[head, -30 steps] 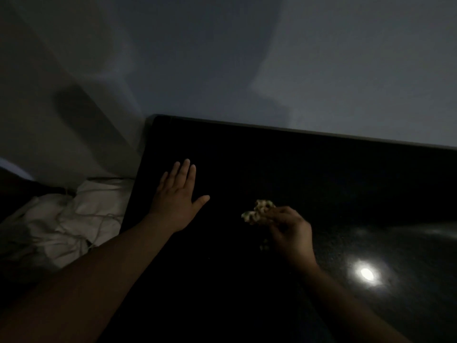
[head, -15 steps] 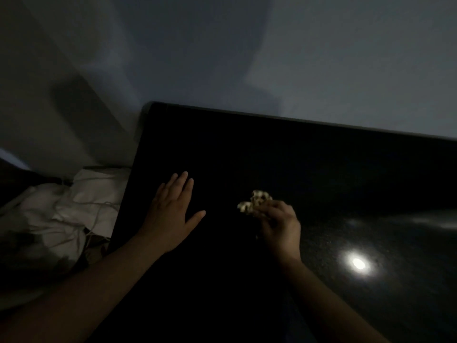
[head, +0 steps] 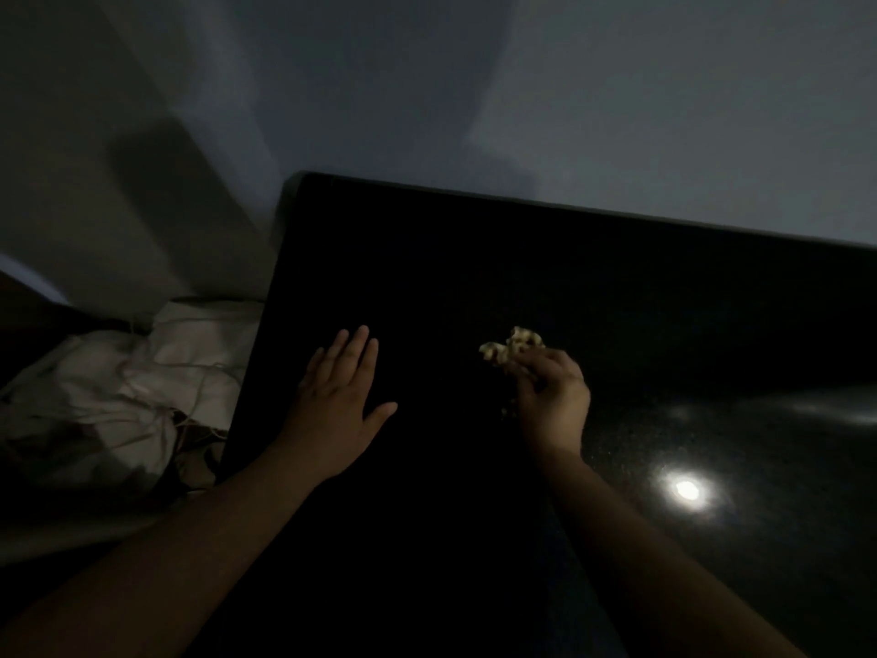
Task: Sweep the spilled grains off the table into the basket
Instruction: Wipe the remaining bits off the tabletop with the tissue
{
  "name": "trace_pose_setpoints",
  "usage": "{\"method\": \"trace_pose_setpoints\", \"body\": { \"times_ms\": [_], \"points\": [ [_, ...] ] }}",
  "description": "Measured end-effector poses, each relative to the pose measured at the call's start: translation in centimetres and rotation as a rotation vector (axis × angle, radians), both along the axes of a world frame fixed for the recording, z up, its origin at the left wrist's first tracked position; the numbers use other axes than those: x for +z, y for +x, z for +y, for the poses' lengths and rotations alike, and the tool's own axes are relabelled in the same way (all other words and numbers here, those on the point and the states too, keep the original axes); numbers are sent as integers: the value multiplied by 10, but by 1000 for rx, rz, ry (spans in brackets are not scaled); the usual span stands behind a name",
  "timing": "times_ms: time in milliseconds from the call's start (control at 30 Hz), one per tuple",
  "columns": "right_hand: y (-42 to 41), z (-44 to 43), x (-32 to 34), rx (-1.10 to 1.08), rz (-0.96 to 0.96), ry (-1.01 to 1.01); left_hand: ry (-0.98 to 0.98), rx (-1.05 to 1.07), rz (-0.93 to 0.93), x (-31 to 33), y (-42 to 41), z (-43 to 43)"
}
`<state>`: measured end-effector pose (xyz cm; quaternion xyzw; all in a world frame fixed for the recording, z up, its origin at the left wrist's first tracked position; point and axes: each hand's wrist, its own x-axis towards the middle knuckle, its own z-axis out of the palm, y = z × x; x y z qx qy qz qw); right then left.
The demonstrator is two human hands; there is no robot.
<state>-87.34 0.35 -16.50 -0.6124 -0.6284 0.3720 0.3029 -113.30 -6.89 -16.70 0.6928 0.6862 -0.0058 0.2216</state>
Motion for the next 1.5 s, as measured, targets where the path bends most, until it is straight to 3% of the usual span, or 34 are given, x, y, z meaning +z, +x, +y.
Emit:
{"method": "trace_pose_setpoints", "body": {
  "times_ms": [267, 400, 500, 733, 833, 933, 1067, 1400, 1500],
  "points": [
    [14, -54, 17, 206, 53, -156, -12, -31, 85, -7, -1, -1],
    [27, -16, 14, -52, -123, 85, -7, -44, 80, -8, -2, -1],
    [21, -6, 5, -154, -126, 31, -29, -35, 84, -9, -2, 0],
    [10, -100, 7, 159, -37, -78, -79, -43, 55, 7, 0, 3],
    [17, -110, 10, 225, 6, -110, -79, -30, -45, 20, -3, 7],
    [25, -91, 21, 143, 0, -86, -54, 20, -182, 30, -8, 4],
    [20, -62, 19, -7, -58, -73, -43, 16, -191, 31, -8, -34],
    [26, -144, 12, 250, -13, -171, -134, 41, -154, 37, 18, -92],
    [36, -115, 22, 107, -58, -50, -144, 32, -109, 35, 21, -95]
  ]
}}
